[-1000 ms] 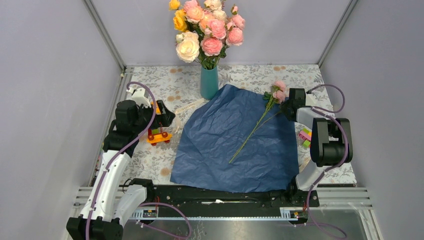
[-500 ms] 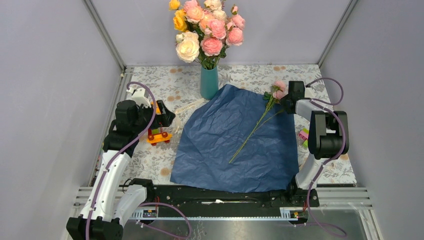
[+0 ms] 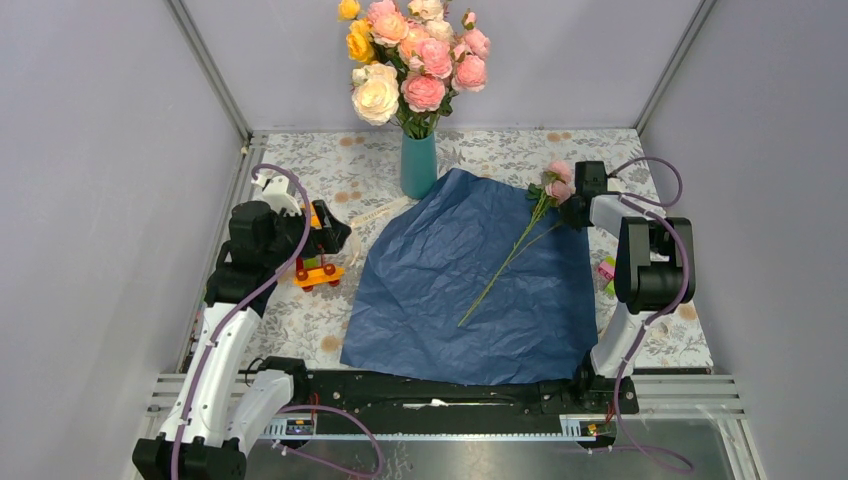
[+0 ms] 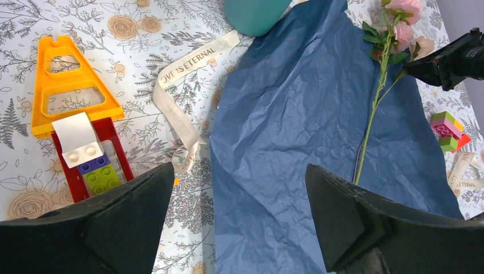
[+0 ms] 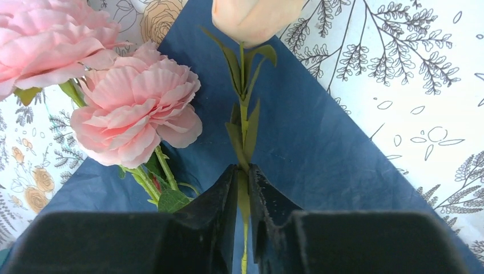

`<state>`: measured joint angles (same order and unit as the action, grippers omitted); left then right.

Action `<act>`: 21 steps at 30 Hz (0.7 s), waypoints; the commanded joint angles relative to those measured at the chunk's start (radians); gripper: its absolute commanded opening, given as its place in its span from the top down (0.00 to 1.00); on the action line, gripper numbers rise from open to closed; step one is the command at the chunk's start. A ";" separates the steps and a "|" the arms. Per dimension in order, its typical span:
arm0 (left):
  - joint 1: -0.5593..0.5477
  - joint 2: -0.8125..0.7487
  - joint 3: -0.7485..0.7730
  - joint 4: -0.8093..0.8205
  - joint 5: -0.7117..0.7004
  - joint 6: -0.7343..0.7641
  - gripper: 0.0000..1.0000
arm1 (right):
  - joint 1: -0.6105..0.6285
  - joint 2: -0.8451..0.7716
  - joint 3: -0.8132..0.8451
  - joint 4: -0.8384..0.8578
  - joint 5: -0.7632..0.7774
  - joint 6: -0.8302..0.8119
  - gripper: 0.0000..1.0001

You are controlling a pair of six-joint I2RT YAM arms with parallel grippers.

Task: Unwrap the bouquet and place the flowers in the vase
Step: Pick up the fake flower from the wrapping paper.

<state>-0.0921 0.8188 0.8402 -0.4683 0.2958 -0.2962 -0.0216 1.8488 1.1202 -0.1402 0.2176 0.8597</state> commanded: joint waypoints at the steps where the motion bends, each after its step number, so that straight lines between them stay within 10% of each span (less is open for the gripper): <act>1: 0.003 -0.022 -0.009 0.056 0.014 -0.006 0.08 | 0.001 -0.002 0.026 -0.010 -0.002 0.001 0.86; 21: 0.017 -0.047 -0.018 0.062 0.027 -0.007 0.08 | 0.001 -0.301 -0.185 0.159 0.163 -0.111 1.00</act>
<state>-0.0830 0.7956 0.8238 -0.4614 0.2977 -0.2962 -0.0216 1.6447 0.9493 -0.0326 0.2810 0.8070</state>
